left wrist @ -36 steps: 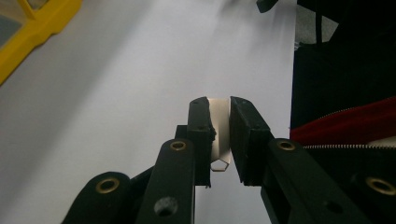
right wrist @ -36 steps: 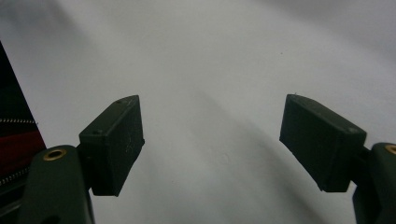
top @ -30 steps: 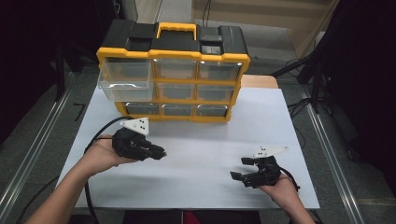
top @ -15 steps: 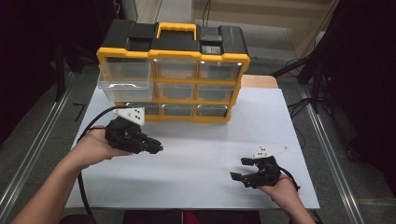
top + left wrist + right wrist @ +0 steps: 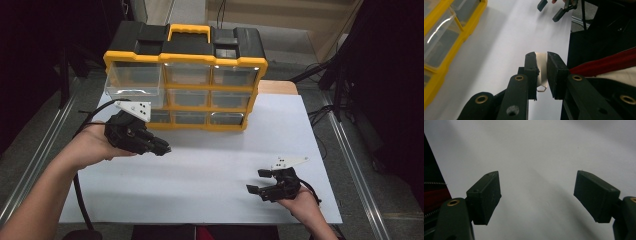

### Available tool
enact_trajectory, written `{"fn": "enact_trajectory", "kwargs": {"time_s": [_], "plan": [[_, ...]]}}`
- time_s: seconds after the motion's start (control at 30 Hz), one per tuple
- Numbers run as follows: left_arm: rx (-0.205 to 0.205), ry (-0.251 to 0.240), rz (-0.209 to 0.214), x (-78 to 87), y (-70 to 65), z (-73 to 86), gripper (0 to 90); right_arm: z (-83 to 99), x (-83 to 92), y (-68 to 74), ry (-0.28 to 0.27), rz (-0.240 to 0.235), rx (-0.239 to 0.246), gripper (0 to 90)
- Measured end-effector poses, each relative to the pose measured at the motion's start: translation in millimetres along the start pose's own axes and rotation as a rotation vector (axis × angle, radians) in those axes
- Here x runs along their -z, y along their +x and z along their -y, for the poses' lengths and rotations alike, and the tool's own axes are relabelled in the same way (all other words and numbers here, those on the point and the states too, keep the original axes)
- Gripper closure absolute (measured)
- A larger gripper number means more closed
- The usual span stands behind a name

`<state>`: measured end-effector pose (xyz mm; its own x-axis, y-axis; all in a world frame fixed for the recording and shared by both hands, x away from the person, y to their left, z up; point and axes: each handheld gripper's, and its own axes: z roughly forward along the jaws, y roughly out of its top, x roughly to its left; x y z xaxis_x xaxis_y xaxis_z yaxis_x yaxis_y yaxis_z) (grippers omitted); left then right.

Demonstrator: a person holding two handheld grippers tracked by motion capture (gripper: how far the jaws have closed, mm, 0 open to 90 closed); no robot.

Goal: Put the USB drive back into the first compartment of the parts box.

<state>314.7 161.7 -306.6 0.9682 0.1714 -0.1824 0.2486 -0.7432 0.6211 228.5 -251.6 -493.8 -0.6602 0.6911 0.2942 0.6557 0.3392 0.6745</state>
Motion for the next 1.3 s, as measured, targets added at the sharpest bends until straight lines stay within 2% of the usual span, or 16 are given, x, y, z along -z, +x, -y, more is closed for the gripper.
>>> {"fn": "enact_trajectory", "kwargs": {"time_s": [0.23,0.3,0.4,0.5,0.6,0.77,1.1,1.3], "plan": [[-0.012,0.01,0.019,14.1,5.8,-12.4,79.8,-0.2,-0.3,-0.2,-0.001,-0.001,-0.002,19.7],[-0.031,-0.004,0.011,20.4,6.6,-13.8,79.8,-0.2,-0.2,-0.2,-0.001,0.0,-0.003,19.6],[-0.034,-0.017,0.022,28.6,8.2,-17.2,79.8,0.0,0.2,-0.7,-0.002,-0.003,-0.003,19.7],[-0.045,0.007,0.018,32.7,9.3,-21.5,79.8,0.0,-0.1,-1.4,-0.001,-0.002,-0.007,19.7],[-0.034,0.017,0.017,36.8,12.7,-26.0,79.8,-0.1,-0.5,-1.3,-0.002,-0.004,-0.006,19.6],[-0.015,0.006,-0.001,46.5,18.5,-31.8,79.8,-0.2,0.1,-0.9,-0.005,0.0,-0.002,19.6],[0.001,0.008,-0.021,66.3,25.3,-44.2,79.8,-0.7,-0.2,-0.7,-0.009,0.001,0.005,19.6],[-0.004,0.025,-0.033,76.4,29.4,-55.1,79.8,-0.8,-0.4,-1.1,-0.006,0.001,0.001,19.7]]}}
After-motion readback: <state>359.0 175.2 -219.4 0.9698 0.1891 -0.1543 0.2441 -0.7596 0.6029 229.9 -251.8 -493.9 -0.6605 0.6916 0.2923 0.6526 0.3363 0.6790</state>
